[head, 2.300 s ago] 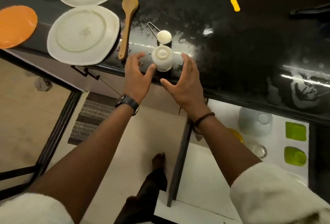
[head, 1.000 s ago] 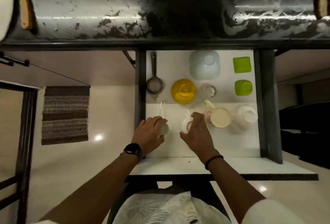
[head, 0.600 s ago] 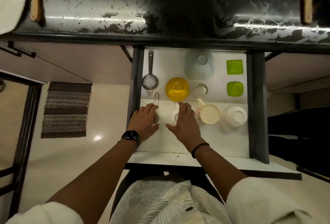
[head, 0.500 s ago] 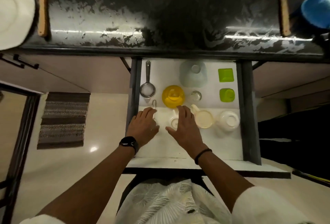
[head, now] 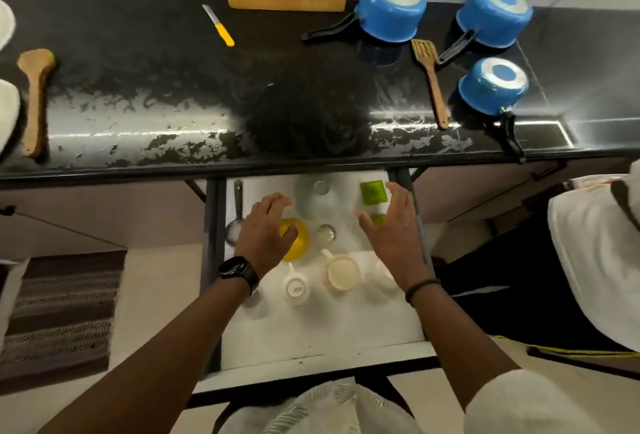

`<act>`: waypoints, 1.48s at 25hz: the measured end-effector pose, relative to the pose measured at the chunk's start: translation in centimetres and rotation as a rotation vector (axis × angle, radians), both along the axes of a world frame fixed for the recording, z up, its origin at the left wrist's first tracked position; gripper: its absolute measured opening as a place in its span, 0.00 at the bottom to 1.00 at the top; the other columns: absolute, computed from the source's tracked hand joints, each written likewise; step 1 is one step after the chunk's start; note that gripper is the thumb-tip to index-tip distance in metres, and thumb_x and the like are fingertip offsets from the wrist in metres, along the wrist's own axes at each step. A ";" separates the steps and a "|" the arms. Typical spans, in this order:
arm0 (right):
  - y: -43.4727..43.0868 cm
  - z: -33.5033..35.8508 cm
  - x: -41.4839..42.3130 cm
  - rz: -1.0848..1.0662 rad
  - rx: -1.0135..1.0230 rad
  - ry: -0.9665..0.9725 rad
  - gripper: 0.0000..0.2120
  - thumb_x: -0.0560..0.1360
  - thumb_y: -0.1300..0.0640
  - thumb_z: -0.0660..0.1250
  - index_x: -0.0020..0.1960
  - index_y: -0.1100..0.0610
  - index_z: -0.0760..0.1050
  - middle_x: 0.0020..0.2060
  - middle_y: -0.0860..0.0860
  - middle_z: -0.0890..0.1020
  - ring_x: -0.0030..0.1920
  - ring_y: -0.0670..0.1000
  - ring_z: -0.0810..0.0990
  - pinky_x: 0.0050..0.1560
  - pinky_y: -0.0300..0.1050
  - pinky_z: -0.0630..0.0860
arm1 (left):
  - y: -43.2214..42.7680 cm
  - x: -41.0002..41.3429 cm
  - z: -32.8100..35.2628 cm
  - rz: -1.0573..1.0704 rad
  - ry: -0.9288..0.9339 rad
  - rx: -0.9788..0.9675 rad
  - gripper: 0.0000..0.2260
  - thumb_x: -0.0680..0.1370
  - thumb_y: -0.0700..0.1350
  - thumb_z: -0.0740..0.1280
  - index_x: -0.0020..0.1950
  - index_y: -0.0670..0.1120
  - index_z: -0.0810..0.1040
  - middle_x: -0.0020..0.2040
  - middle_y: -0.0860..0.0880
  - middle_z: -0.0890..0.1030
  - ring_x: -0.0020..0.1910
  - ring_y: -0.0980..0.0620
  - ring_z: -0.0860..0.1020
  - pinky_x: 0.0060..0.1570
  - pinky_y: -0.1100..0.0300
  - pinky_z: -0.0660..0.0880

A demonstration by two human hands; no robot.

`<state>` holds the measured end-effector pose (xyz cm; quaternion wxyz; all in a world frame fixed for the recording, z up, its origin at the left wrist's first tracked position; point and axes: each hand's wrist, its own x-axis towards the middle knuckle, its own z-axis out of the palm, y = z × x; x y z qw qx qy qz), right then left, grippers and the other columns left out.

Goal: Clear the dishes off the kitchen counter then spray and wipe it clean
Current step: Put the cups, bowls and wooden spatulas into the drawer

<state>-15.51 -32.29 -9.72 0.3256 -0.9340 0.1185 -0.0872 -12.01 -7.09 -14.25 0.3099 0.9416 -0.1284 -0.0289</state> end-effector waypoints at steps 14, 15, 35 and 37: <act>-18.0 -1.7 22.1 -0.174 -0.310 0.148 0.20 0.81 0.52 0.66 0.70 0.59 0.71 0.67 0.61 0.73 0.66 0.63 0.71 0.65 0.59 0.71 | -10.4 10.4 0.2 0.144 0.015 0.473 0.38 0.76 0.65 0.65 0.80 0.48 0.61 0.81 0.42 0.59 0.80 0.36 0.55 0.77 0.37 0.55; -18.6 -1.8 23.2 -0.178 -0.308 0.141 0.17 0.82 0.54 0.64 0.68 0.59 0.72 0.65 0.61 0.74 0.64 0.62 0.72 0.64 0.57 0.71 | -11.3 10.9 0.2 0.184 0.031 0.473 0.38 0.75 0.66 0.65 0.79 0.48 0.62 0.80 0.42 0.60 0.79 0.37 0.55 0.77 0.37 0.55; 15.3 1.5 -0.6 0.293 0.611 0.283 0.09 0.84 0.60 0.61 0.46 0.53 0.75 0.33 0.48 0.76 0.31 0.41 0.73 0.31 0.34 0.70 | 2.3 -0.9 7.6 0.411 0.447 -0.969 0.16 0.79 0.56 0.68 0.62 0.50 0.76 0.55 0.49 0.84 0.53 0.51 0.82 0.56 0.51 0.80; 21.0 1.3 -3.1 0.365 0.580 0.310 0.08 0.83 0.61 0.62 0.52 0.50 0.77 0.36 0.46 0.79 0.33 0.40 0.76 0.33 0.33 0.71 | 8.4 -3.9 8.1 0.459 0.463 -1.121 0.10 0.83 0.45 0.65 0.62 0.44 0.73 0.51 0.45 0.84 0.49 0.47 0.83 0.53 0.50 0.80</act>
